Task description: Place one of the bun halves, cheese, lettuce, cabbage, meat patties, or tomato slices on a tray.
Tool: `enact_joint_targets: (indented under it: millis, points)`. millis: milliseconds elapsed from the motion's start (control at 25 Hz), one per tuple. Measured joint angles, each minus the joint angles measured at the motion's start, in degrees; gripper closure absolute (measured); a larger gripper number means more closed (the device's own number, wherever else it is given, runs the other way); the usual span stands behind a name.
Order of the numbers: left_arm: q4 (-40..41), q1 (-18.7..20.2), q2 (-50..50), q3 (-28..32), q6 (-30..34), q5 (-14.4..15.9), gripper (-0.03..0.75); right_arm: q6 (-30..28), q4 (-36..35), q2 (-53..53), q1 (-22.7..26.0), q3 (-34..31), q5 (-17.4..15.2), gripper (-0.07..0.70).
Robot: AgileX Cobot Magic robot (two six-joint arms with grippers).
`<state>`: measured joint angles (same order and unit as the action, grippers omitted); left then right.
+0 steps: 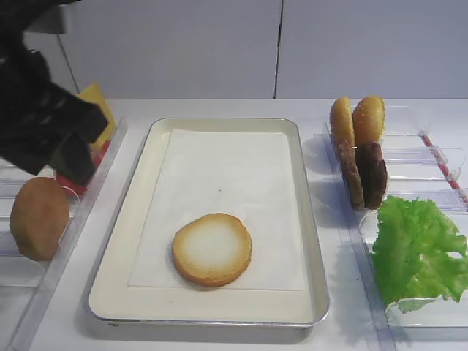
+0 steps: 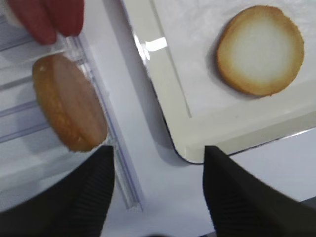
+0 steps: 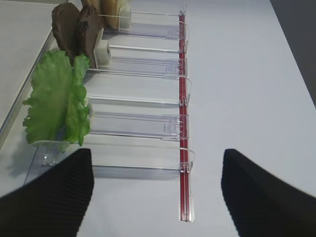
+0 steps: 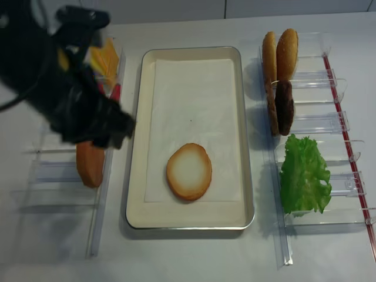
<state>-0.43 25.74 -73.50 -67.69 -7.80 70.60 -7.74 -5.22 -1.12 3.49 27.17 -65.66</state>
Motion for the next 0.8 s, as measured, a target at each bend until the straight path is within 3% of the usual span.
enact_joint_targets:
  millis: [160,400,800]
  points:
    - [2.29,0.0,9.83,6.58,-1.61,0.22,0.349,0.0,0.0,0.0,0.0,0.0,0.0,0.098]
    - [3.12,0.0,25.17,11.72,-2.34,0.99,0.36,0.0,0.0,0.0,0.0,0.0,0.0,0.098]
    - [3.12,0.0,46.24,12.72,-1.43,1.92,0.388,-0.14,0.0,0.0,0.0,0.0,0.0,0.098]
